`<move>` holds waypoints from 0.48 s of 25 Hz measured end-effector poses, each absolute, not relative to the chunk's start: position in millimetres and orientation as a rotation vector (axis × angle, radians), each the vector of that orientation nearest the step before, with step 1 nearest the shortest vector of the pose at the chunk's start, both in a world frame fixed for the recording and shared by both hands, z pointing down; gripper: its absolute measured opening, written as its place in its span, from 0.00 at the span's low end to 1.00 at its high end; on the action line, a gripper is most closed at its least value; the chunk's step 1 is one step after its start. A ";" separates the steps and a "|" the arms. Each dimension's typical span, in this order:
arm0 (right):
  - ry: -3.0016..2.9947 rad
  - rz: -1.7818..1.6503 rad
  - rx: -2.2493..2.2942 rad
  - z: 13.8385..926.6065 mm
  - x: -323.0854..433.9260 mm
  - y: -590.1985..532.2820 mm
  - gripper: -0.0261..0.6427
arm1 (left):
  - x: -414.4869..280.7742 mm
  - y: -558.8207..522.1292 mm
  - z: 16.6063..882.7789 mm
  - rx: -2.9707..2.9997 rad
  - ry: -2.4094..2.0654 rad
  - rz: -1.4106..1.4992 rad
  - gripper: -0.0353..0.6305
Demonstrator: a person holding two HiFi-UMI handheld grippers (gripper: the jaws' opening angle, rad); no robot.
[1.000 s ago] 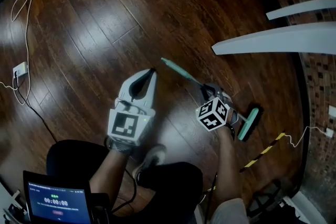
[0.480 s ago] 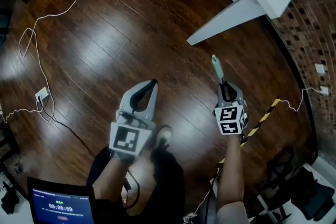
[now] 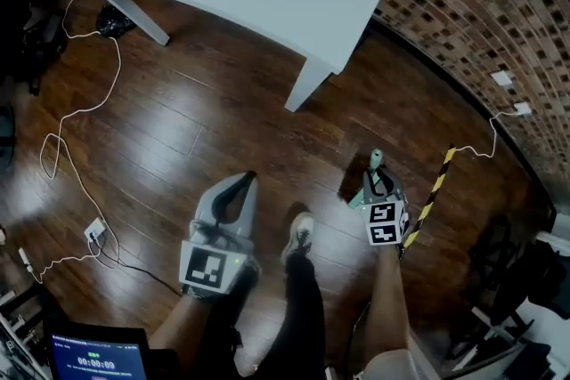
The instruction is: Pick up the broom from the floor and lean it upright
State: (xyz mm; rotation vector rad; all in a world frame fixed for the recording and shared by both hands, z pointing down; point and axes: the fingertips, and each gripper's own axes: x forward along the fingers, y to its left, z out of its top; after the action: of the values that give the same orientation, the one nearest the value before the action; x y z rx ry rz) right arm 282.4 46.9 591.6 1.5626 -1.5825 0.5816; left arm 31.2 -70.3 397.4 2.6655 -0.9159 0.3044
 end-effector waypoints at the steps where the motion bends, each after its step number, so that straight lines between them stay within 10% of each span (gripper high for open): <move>1: -1.577 0.594 1.596 585.7 288.9 46.0 0.17 | 35.5 -72.9 393.5 2.680 -0.910 0.312 0.06; 12: -1.652 0.603 1.710 570.2 337.0 -30.3 0.17 | 80.2 -106.9 362.9 2.655 -0.990 0.433 0.06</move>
State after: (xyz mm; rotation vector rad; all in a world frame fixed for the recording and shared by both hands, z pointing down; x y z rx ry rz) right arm 337.0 -30.3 570.2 1.7102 -1.6522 0.6032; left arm 80.2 -106.9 362.9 2.6545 -0.9903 0.4335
